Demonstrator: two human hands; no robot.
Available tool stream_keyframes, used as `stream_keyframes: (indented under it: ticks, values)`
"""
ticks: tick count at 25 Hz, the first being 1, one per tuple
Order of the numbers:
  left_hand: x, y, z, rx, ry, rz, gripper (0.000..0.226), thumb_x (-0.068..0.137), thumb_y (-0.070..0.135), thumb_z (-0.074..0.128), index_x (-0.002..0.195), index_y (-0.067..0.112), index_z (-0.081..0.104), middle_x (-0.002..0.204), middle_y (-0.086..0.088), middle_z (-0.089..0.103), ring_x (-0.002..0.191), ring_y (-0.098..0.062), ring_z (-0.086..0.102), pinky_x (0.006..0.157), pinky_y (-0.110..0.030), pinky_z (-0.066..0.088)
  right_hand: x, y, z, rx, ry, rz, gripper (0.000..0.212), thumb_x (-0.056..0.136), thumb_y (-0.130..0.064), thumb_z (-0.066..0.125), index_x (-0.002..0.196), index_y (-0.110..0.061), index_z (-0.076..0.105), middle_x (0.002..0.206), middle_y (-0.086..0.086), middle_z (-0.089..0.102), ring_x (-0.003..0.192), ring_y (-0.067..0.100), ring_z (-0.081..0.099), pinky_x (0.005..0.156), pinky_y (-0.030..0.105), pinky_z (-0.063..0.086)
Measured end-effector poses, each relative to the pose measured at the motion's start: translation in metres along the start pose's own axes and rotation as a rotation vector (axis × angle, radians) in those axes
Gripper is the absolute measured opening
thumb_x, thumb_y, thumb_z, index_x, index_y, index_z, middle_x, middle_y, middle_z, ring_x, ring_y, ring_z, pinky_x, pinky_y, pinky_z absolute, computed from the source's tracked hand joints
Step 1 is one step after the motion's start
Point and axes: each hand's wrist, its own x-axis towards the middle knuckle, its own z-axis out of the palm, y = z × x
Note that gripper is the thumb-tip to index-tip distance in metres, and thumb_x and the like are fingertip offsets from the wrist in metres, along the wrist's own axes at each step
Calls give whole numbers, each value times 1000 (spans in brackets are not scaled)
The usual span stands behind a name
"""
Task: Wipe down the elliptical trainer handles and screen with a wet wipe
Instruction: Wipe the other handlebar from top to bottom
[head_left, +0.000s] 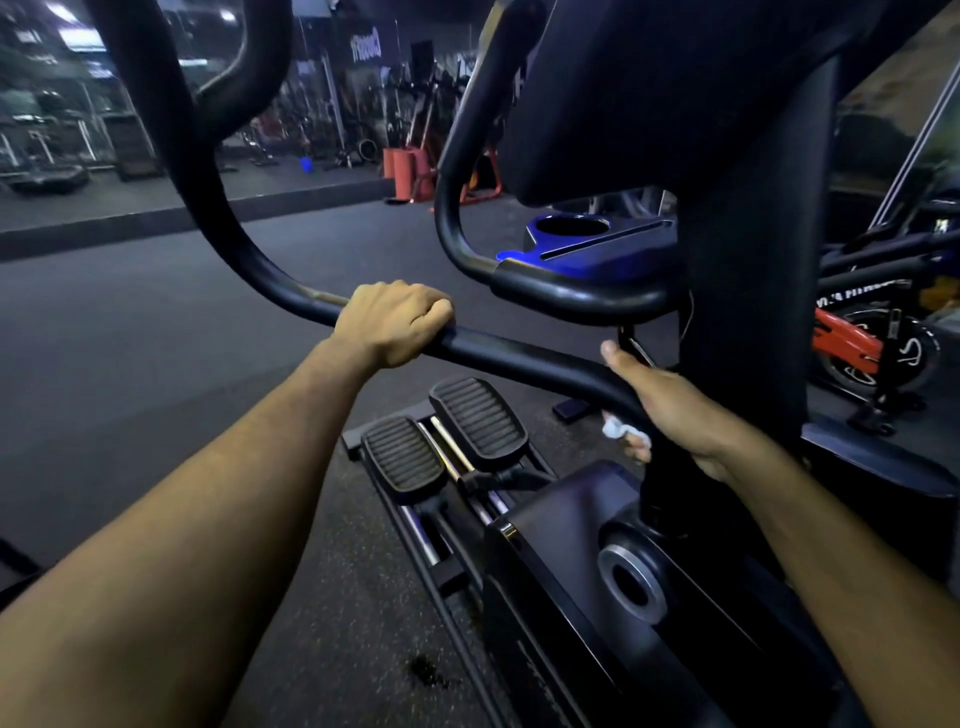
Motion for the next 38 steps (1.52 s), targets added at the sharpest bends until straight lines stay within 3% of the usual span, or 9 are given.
stream_keyframes:
  ticks: [3,10,14,19,22,28,32,35,38]
  values:
    - [1,1,0,3,2,-7,62,83,53,11,95,26,67,88,-3,71,88,-35,64,77,-45,51,9,-17,-5,101,-235,109,64,92,-68,53,70,-9,62,60,13,53,41,19,43,43,24,39]
    - [-1,-1,1,3,2,-13,54,87,50,16,97,29,66,93,0,73,90,-33,64,72,-44,48,69,-100,56,-523,-436,-11,51,91,-55,67,91,-4,70,62,5,68,44,16,53,57,26,46]
    - [-2,0,-1,-9,-23,-10,61,85,52,11,98,29,66,96,-1,73,89,-32,64,74,-47,50,78,-102,68,-604,-383,-98,49,86,-58,72,74,-11,65,53,6,61,46,19,56,62,28,47]
    - [-1,0,-2,-26,-34,-6,59,84,50,11,97,27,64,97,-1,72,90,-34,63,76,-47,49,60,-92,58,-880,-136,-149,72,78,-84,57,67,-13,62,43,0,61,49,19,61,70,34,52]
    - [-2,-2,-3,-32,-52,3,50,89,45,16,96,26,63,91,0,72,91,-33,62,80,-48,50,47,-73,43,-871,-89,-108,68,74,-79,66,68,-12,63,51,8,64,45,21,59,61,30,49]
    - [-2,-8,-9,-85,-82,97,47,94,43,18,106,31,62,97,3,73,96,-32,63,81,-47,49,79,-108,64,-603,-426,62,50,76,-55,82,64,-9,67,64,17,63,52,22,54,66,33,46]
    - [-7,-27,-16,-539,-66,147,51,97,41,19,127,34,60,107,7,71,102,-24,62,90,-45,46,95,-130,107,-535,-312,33,43,85,-48,77,69,-9,69,61,8,62,47,16,54,51,23,46]
    - [-25,-43,-7,-932,84,261,48,103,35,30,144,24,54,124,-1,61,118,-18,58,106,-36,43,85,-121,91,-442,-254,187,68,87,-71,57,93,-5,71,70,7,63,51,14,56,50,21,48]
    - [-60,-66,19,-812,349,195,51,98,32,43,147,18,49,140,-4,47,132,-21,49,114,-28,35,77,-110,67,-389,-219,353,110,64,-97,52,119,-3,64,104,23,62,71,24,56,62,28,45]
